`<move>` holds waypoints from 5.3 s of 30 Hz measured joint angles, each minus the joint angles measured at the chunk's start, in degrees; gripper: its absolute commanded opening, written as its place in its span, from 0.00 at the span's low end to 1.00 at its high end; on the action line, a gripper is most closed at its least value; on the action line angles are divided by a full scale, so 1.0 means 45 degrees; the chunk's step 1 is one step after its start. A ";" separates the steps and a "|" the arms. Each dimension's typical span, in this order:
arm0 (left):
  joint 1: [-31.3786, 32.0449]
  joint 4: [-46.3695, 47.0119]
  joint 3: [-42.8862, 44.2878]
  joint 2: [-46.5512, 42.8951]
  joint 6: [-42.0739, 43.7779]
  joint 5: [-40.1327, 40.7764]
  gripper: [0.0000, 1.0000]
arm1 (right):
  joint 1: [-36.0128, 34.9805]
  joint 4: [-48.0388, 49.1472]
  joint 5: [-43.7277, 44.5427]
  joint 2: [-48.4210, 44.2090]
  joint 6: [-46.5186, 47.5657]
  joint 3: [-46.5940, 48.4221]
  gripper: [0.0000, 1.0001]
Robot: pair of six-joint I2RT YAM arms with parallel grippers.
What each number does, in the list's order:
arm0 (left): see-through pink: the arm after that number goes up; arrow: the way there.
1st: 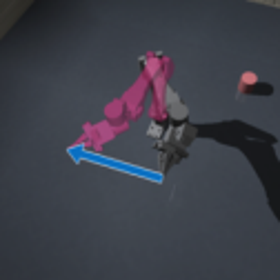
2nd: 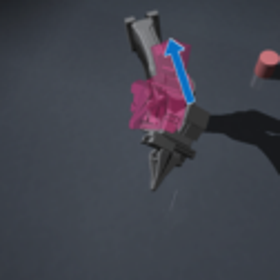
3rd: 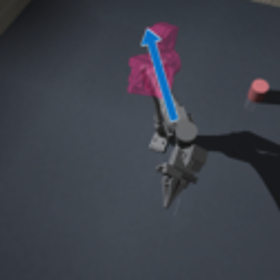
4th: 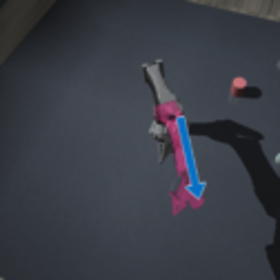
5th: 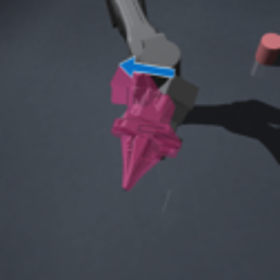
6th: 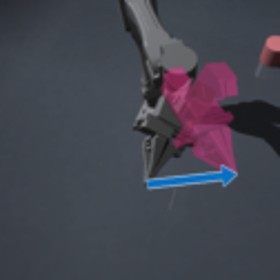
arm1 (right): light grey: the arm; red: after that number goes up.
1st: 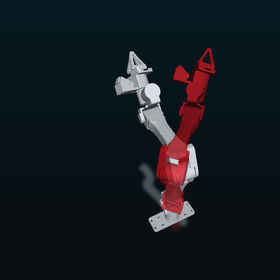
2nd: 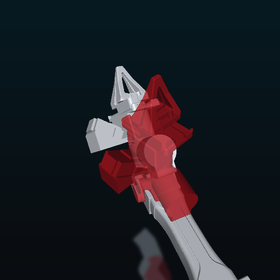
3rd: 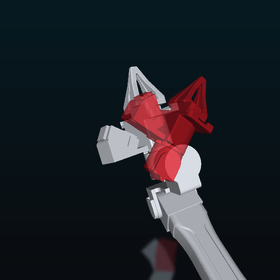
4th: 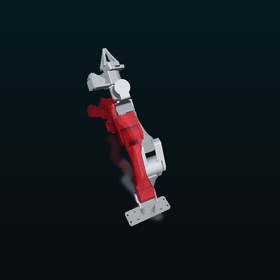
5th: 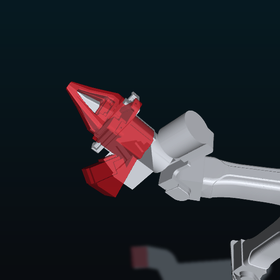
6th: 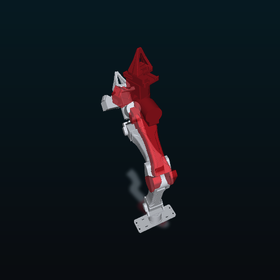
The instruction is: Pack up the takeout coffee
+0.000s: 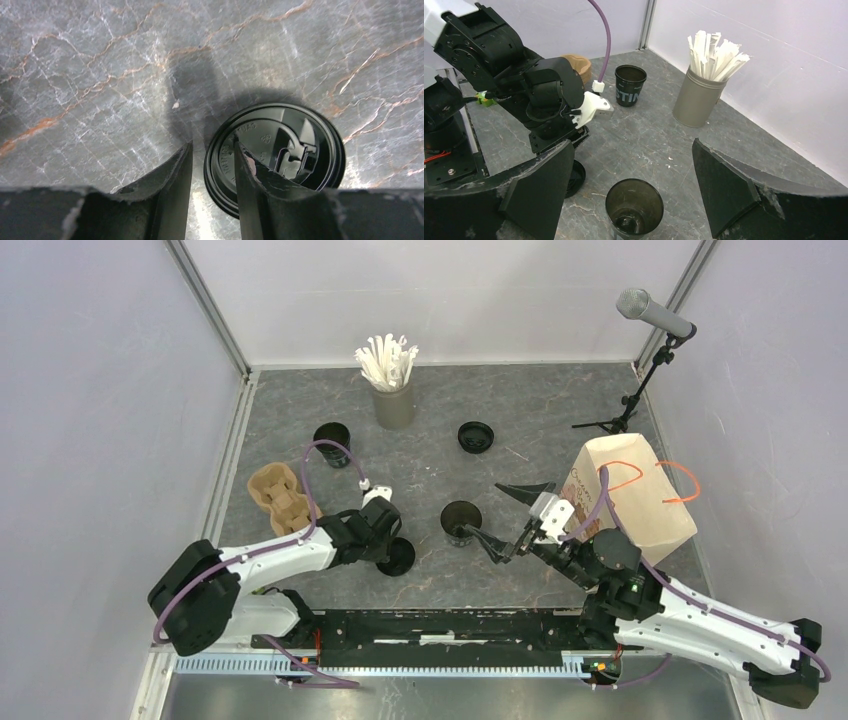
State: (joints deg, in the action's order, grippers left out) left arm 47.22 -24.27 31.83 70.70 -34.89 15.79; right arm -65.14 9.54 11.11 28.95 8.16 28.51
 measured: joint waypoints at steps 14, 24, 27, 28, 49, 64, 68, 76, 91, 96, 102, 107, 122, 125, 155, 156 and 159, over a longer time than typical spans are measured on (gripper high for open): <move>-0.0593 0.0787 0.0005 0.0121 0.0107 -0.1117 0.02 | 0.0000 0.0005 -0.0005 0.0238 -0.0102 0.0000 0.95; -0.2963 0.0656 0.0379 -0.3215 0.0005 -0.5085 0.02 | 0.0000 0.1205 -0.0355 0.0078 0.0447 -0.0874 0.98; -0.3206 0.0602 0.1156 -0.4396 -0.0185 -0.6178 0.02 | 0.0000 0.2293 -0.0918 -0.0248 0.1054 -0.1758 0.98; -0.3254 0.0704 0.1443 -0.4770 -0.0316 -0.6611 0.02 | 0.0000 0.2866 -0.1243 -0.0374 0.1345 -0.2161 0.98; -0.3230 0.9530 0.0228 -0.6426 -0.8189 -1.3066 0.02 | -0.0005 1.4416 -0.6091 0.3517 0.5401 -0.4682 0.98; -0.2900 1.0297 -0.0568 -0.6416 -0.8971 -1.3202 0.02 | -0.0544 1.4770 -0.6280 0.5566 0.6047 -0.2875 0.98; -0.2880 1.0399 -0.0627 -0.6460 -0.9058 -1.3202 0.02 | -0.0772 1.4547 -0.6237 0.5872 0.6407 -0.2555 0.98; -0.2769 1.0545 -0.0709 -0.6557 -0.9126 -1.3158 0.02 | -0.1282 1.4280 -0.5867 0.6377 0.7223 -0.2307 0.98; -0.2633 1.0710 -0.0996 -0.6635 -0.9141 -1.2968 0.02 | -0.1428 1.4358 -0.5508 0.6596 0.7597 -0.2263 0.82; -0.2633 1.0763 -0.1088 -0.6659 -0.9175 -1.2949 0.14 | -0.1428 1.4353 -0.5493 0.6640 0.7592 -0.2263 0.82; -0.2623 1.0457 -0.1127 -0.7009 -0.9190 -1.2560 0.69 | -0.1438 1.4426 -0.5056 0.6640 0.7232 -0.2273 0.80; -0.2618 0.7970 -0.0801 -0.7766 -0.7567 -1.1220 1.00 | -0.1438 1.3571 -0.3371 0.5989 0.5833 -0.2331 0.80; -0.2618 -0.1180 0.3167 -0.6368 0.0413 -0.3881 1.00 | -0.0869 -0.1345 0.3585 0.5722 0.0034 0.3206 0.81; -0.2618 -0.1860 0.2992 -0.7028 0.1331 -0.3512 1.00 | -0.0257 -0.3628 0.3468 0.6445 -0.0738 0.4075 0.80; -0.2618 -0.2875 0.2001 -1.0797 0.3196 -0.3079 1.00 | 0.2157 -1.2983 0.0083 1.3464 -0.1336 1.1030 0.85; -0.2618 -0.2875 0.2001 -1.0797 0.3196 -0.3079 1.00 | 0.2157 -1.3070 0.0078 1.3498 -0.1302 1.1030 0.85; -0.2618 -0.2875 0.2001 -1.0797 0.3196 -0.3084 1.00 | 0.2157 -1.3318 0.0073 1.3619 -0.1214 1.1030 0.85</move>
State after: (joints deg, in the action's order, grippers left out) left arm 35.44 -37.21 40.84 22.11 -20.51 1.91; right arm -55.44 -50.39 11.44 90.24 2.70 78.15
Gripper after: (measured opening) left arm 0.997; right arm 0.853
